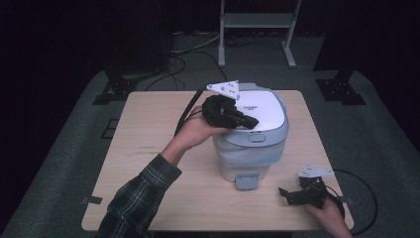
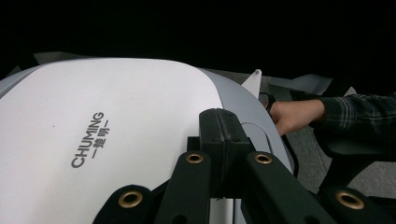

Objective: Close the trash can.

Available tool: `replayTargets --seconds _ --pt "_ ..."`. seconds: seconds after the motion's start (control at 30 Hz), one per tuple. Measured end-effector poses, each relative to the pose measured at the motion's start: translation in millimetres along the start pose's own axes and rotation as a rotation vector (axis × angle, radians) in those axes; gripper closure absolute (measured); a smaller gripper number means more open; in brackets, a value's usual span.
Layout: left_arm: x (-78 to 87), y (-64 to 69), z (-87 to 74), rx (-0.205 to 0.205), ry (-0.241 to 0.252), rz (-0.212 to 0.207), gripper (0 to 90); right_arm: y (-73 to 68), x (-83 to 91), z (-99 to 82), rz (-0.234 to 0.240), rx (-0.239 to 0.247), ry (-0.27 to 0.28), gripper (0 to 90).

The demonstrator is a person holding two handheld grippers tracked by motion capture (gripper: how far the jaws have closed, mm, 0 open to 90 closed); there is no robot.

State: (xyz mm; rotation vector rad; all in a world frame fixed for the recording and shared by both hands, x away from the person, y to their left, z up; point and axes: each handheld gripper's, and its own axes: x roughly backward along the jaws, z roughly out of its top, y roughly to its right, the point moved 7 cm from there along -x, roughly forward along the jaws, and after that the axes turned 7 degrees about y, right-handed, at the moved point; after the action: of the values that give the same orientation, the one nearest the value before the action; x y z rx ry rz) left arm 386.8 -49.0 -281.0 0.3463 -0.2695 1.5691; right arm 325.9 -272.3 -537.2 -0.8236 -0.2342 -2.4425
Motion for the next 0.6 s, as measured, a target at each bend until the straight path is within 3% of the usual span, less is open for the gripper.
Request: replayTargets --seconds 0.23,0.53,0.6 --pt "-4.5 -1.0 -1.6 0.007 -0.028 -0.001 90.0 -0.1 0.0 0.0 0.0 -0.002 0.0 2.7" --pt "-4.2 0.7 -2.2 -0.014 -0.01 0.002 90.0 -1.3 0.0 -0.1 0.006 0.003 -0.002 2.2" --pt "-2.0 -0.4 -2.1 -0.011 0.003 0.013 82.3 -1.2 -0.1 -0.1 0.006 0.004 -0.001 2.2"
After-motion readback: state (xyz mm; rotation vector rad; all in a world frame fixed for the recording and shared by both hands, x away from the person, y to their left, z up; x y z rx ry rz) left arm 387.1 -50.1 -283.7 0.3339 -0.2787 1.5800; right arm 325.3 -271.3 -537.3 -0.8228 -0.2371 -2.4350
